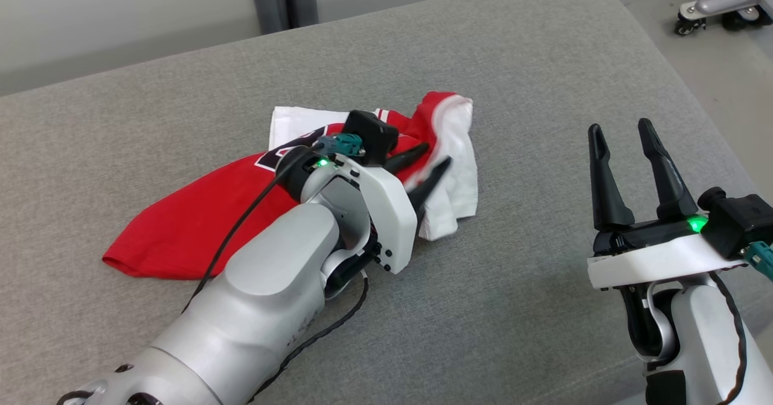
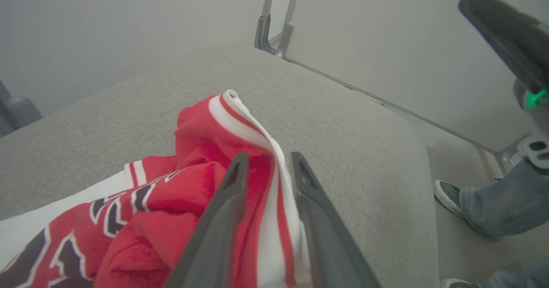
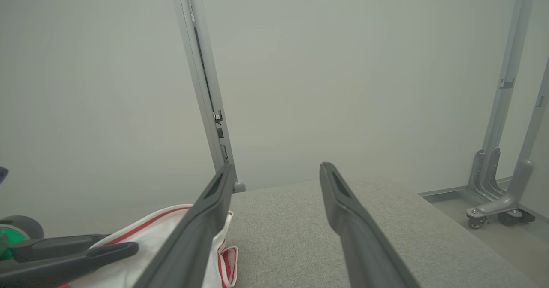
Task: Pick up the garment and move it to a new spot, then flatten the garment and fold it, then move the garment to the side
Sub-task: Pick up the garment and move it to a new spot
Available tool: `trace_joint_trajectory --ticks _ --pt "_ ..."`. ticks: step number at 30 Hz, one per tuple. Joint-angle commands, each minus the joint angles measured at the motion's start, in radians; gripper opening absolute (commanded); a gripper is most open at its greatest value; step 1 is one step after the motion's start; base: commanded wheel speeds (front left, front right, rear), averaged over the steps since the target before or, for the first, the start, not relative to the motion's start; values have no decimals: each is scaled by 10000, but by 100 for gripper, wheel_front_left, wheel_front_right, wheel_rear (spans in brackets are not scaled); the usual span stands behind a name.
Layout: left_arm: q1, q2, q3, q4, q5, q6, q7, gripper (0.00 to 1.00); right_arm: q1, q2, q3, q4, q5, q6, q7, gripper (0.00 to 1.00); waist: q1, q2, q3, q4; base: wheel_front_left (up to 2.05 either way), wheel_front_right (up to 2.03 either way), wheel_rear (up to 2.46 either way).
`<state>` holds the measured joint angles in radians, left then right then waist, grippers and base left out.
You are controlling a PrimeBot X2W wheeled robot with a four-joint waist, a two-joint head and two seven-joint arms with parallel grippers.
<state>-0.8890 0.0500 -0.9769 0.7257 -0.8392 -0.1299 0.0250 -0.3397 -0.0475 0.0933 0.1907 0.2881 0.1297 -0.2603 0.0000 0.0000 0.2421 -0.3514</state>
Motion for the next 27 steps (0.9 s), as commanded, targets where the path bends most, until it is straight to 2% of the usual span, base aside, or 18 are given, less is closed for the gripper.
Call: trace_joint_trajectory --ticks 1,7,15,19,20,27 --pt "-243 54 -207 62 -84 -6 -160 100 23 -55 -84 31 -116 20 -60 100 0 0 -29 85 0 0 0" --pt "-657 36 -859 43 -564 -8 -962 100 150 -54 -96 103 -353 20 -60 100 0 0 -295 554 0 0 0" --pt "-952 534 -694 164 -653 -4 -2140 100 298 -192 -71 144 -469 20 -60 100 0 0 -710 1139 0 0 0" --pt "-653 1173 -321 -10 -583 269 -2609 100 490 -305 -216 60 -378 20 -60 100 0 0 -922 1485 0 0 0" --pt "-426 1622 -53 -264 -567 495 -2751 100 591 -356 -326 -42 -312 20 -60 100 0 0 -986 1667 0 0 0" --pt "840 3271 1252 -1876 -502 1486 -2898 100 886 -438 -366 -194 -284 20 -60 100 0 0 -1131 2161 0 0 0"
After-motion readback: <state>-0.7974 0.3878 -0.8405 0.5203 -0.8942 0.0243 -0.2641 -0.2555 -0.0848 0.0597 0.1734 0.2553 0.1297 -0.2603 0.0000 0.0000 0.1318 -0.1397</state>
